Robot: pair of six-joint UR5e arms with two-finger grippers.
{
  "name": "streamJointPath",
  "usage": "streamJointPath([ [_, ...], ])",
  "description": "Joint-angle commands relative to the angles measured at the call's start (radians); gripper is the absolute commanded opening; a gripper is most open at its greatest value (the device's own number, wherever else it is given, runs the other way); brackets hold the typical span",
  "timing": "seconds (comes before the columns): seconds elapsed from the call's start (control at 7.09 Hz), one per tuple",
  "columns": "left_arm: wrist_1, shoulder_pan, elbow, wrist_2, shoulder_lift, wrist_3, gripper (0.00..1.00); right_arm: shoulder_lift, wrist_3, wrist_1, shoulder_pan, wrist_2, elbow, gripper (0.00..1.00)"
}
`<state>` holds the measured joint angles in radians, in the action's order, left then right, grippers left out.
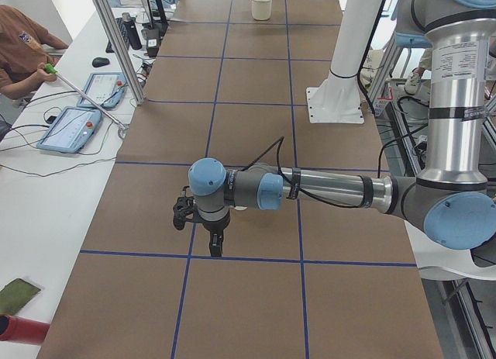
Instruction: Left arm hands cup to right arm to dump lemon
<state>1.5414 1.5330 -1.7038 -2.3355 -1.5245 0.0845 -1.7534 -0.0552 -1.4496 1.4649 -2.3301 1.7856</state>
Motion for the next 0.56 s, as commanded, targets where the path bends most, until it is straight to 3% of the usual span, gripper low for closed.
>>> streamJointPath([
  [0.0, 0.002, -0.001, 0.001, -0.001, 0.006, 0.000, 1.00, -0.001, 0.002, 0.000, -0.001, -0.020, -0.002, 1.00],
  [0.42, 0.003, 0.001, -0.003, -0.007, 0.006, -0.002, 1.00, 0.003, 0.002, 0.002, -0.001, -0.029, -0.002, 1.00],
])
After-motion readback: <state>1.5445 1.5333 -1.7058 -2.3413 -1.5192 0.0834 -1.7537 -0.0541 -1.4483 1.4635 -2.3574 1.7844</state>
